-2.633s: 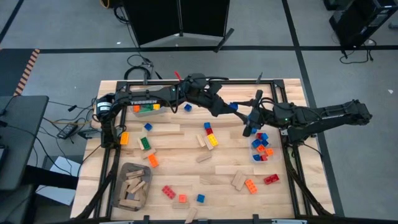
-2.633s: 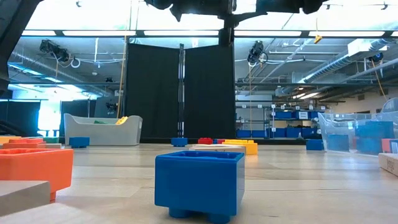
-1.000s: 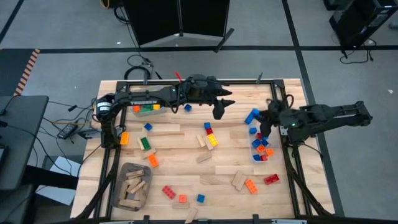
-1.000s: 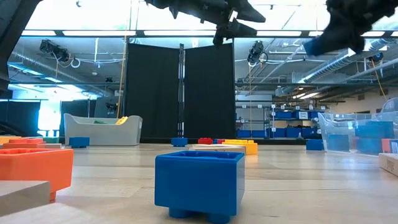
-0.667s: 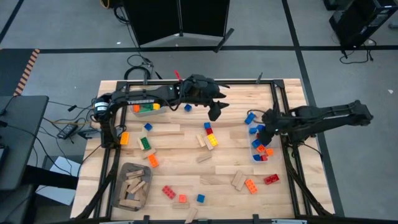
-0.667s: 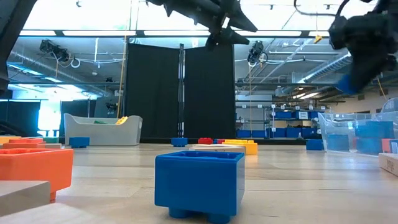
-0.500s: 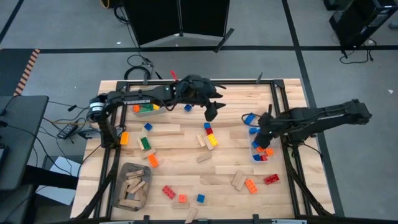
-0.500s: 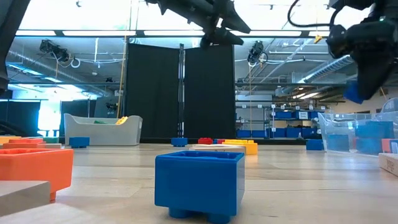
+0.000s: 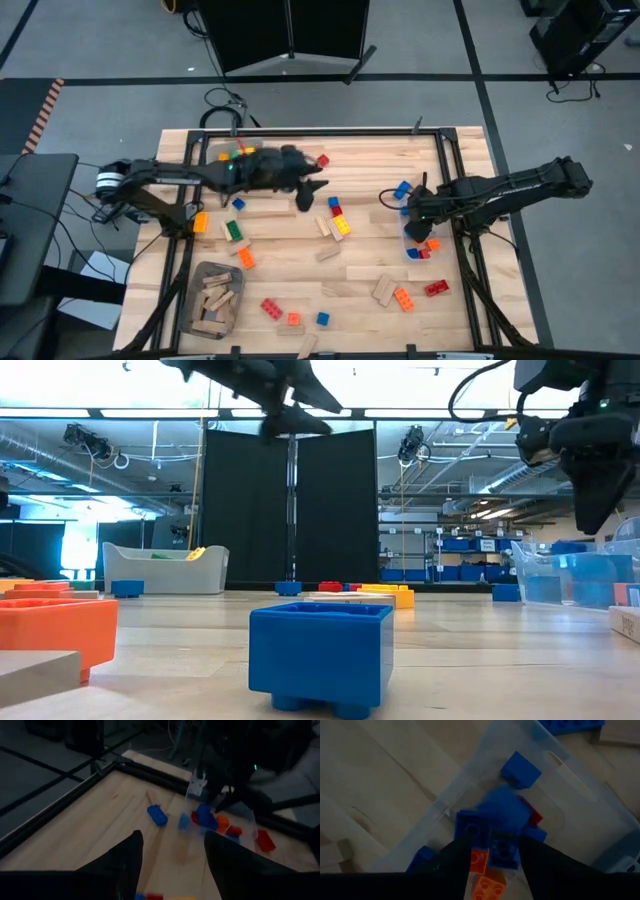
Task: Sort blocks by size
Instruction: Put the small blue game piece into the transparent bin, then put the large red game piece into the gray bin
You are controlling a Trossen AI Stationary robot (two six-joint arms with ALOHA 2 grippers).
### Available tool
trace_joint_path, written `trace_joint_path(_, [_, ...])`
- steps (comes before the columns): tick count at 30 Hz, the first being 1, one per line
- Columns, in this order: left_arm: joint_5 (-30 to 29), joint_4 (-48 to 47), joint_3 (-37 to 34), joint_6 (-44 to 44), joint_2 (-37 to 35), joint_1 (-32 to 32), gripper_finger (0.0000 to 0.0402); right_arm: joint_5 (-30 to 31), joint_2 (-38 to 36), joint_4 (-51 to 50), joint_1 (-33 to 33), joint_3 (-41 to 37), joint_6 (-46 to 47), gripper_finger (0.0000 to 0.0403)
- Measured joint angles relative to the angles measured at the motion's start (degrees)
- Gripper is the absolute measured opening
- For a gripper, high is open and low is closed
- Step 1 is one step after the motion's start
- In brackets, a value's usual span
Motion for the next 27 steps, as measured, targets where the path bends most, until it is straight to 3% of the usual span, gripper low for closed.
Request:
trace_joint_path(6, [-9.4,-2.7,-3.4,-1.0,-4.4,-7.9,0.0218,0.6,0.0,0.4,0.0,0.0,0.0,0.0204])
trace_joint_path(13, [-18.3,-19.1,-3.4,-12.3,-9.9,-12.0,0.0218,1.4,-0.1,1.5,0.0,0.0,0.0,0.0221])
trace_joint_path(19, [-19.2,-30.9,-3.4,-19.5,-13.2,-12.2,0.0218,1.5,-0.1,4.1,0.0,0.0,0.0,0.022])
trace_joint_path(27, [-15.7,-34.7,-3.4,-16.8,-11.2,-16.5,0.0218,1.5,-0.1,6.5,0.0,0.0,0.0,0.0221])
